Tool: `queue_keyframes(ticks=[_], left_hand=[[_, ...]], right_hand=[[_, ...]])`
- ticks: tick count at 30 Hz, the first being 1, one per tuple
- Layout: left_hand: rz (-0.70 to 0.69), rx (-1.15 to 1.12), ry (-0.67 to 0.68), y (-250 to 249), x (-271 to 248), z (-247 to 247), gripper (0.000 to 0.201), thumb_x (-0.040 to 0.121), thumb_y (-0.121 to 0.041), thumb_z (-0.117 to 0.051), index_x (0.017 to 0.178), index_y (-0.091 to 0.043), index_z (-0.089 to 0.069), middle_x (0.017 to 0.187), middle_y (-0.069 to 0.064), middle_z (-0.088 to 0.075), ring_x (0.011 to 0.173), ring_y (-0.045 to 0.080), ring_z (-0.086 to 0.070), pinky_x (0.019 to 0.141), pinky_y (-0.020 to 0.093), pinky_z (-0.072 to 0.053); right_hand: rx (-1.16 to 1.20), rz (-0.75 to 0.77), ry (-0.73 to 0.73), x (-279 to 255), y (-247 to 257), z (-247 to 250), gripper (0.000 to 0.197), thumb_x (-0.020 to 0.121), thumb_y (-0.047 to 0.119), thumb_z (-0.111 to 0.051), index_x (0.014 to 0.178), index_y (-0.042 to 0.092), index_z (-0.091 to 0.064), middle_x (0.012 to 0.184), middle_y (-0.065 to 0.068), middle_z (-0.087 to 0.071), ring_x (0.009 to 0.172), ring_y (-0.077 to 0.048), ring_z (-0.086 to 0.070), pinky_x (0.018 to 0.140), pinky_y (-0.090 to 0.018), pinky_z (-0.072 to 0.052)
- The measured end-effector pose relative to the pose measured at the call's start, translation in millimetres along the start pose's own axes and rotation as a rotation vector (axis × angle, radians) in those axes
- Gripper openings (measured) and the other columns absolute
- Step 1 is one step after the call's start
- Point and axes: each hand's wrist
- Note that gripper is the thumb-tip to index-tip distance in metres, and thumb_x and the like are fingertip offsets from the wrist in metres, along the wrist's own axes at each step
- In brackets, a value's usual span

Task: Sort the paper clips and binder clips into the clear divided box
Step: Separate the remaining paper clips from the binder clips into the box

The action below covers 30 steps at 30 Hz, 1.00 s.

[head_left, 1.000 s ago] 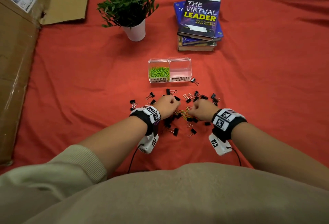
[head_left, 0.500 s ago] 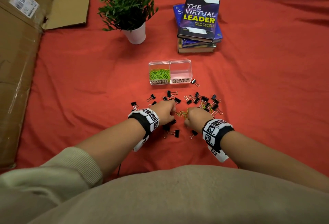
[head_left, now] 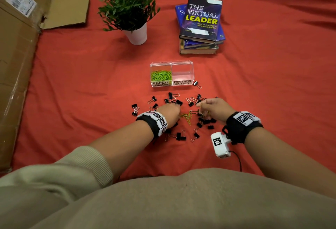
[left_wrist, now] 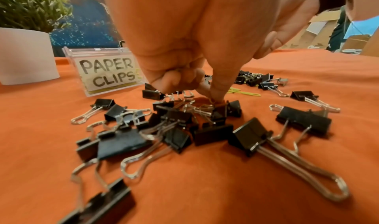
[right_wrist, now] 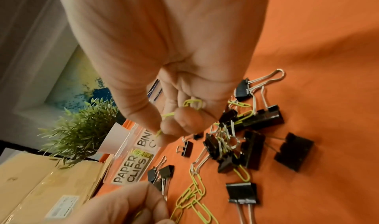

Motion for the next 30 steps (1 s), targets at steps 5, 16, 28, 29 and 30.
queue_keyframes(ticks=[5, 16, 28, 29, 30], left_hand=[[-0.03, -0.14, -0.006, 3.5, -3.7, 4.5, 0.019, 0.092, -0.017, -0.048, 0.105, -0.004, -0.051, 0.107, 0.016, -0.055, 0.099, 0.034, -0.056, 0.079, 0.037, -0.043], [0.131, -0.669, -0.076, 1.9, 0.1, 23.0, 0.029, 0.093, -0.005, -0.036, 0.112, -0.015, -0.055, 0.076, -0.002, -0.055, 0.057, 0.011, -0.045, 0.053, 0.025, -0.036], [0.036, -0.274, -0.053, -14.7, 9.9, 1.7, 0.02, 0.089, -0.026, -0.059, 0.1, -0.009, -0.056, 0.105, 0.012, -0.061, 0.099, 0.028, -0.058, 0.084, 0.036, -0.047], [0.026, -0.228, -0.047, -15.5, 10.4, -0.9, 0.026, 0.088, -0.029, -0.062, 0.103, -0.009, -0.055, 0.108, 0.012, -0.059, 0.101, 0.029, -0.057, 0.086, 0.038, -0.047], [0.028, -0.196, -0.048, -16.2, 11.6, -2.9, 0.031, 0.087, -0.031, -0.063, 0.106, -0.009, -0.054, 0.112, 0.012, -0.058, 0.103, 0.029, -0.056, 0.088, 0.039, -0.047]], right_hand=[[-0.04, -0.081, 0.031, -4.6, -1.0, -7.5, 0.019, 0.086, 0.004, -0.048, 0.076, 0.007, -0.065, 0.06, -0.006, -0.053, 0.049, -0.016, -0.049, 0.044, -0.023, -0.041], [-1.081, 0.116, -0.021, -0.5, -12.6, -62.1, 0.012, 0.09, 0.015, -0.05, 0.093, 0.005, -0.057, 0.098, -0.016, -0.06, 0.098, -0.034, -0.061, 0.073, -0.035, -0.047], [-0.235, 0.006, 0.048, -5.3, -12.9, -10.2, 0.014, 0.087, 0.009, -0.053, 0.076, 0.015, -0.058, 0.063, -0.004, -0.063, 0.051, -0.017, -0.052, 0.049, -0.026, -0.043], [-0.129, -0.016, 0.051, -7.0, -10.2, -4.6, 0.015, 0.087, 0.004, -0.051, 0.081, 0.014, -0.06, 0.06, -0.002, -0.061, 0.048, -0.014, -0.05, 0.045, -0.023, -0.041], [-0.043, -0.037, 0.048, -8.1, -8.3, -0.2, 0.019, 0.086, 0.0, -0.048, 0.088, 0.012, -0.063, 0.057, -0.001, -0.058, 0.046, -0.013, -0.048, 0.043, -0.022, -0.04]])
Point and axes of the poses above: each hand's wrist, its own x-axis towards the middle knuckle, its own z-axis out of the back of the hand, y = z × x
